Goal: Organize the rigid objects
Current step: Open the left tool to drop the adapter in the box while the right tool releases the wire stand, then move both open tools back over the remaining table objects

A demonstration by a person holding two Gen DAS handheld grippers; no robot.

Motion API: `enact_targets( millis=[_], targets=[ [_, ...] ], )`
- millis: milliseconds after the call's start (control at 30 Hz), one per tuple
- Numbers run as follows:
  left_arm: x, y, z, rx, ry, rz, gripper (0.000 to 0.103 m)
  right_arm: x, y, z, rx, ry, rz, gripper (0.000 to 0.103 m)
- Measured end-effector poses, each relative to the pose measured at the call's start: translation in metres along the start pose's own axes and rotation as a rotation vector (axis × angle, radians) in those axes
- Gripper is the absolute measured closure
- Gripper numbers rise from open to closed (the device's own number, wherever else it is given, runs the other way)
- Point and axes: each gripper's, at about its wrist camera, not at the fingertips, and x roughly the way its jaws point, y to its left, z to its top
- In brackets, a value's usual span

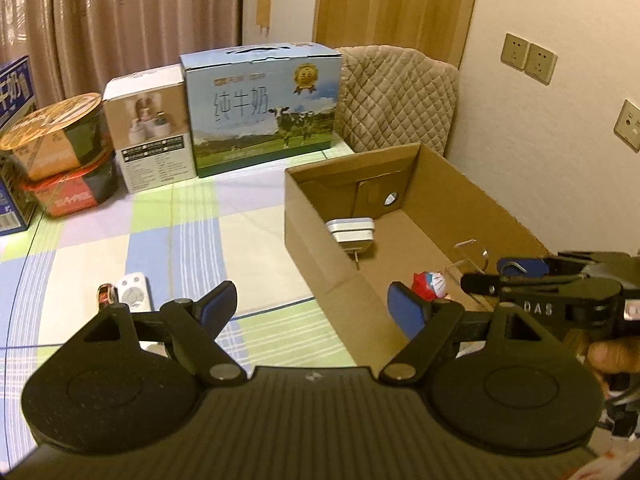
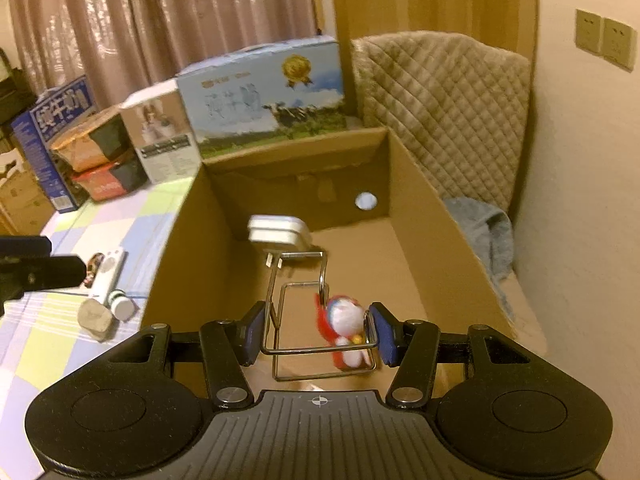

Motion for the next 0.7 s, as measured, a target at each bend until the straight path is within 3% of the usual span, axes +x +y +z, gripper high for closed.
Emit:
enact_targets(
  millis=[33,67,133,467,700],
  targets=[
    [-0.003,0.003,-0.002,-0.006,0.001,-0.004,0.024,0.0,0.001,0.001,0.0,-0.01,-0.003,0.045],
    [-0.004,0.005,-0.004,-0.011,0.002,-0.003,0.024,-0.001,0.002,0.002,0.008,-0.024,-0.014,0.028],
    [-0.01,0.01,-0.01,-0.016,0.0,0.006,0.024,-0.007,0.0,0.002,0.033,-0.067,-0.018,0.02],
    [-0.048,0.04,-0.048,-0.103,0.0,0.059,0.024,-0.055,-0.001,-0.011,0.108,-0.137,-0.034,0.02],
    [-0.085,0.058,-0.076,-0.148,0.007,0.101,0.024,-0.095,0.027,-0.026,0.114,-0.16,0.001,0.02]
  ],
)
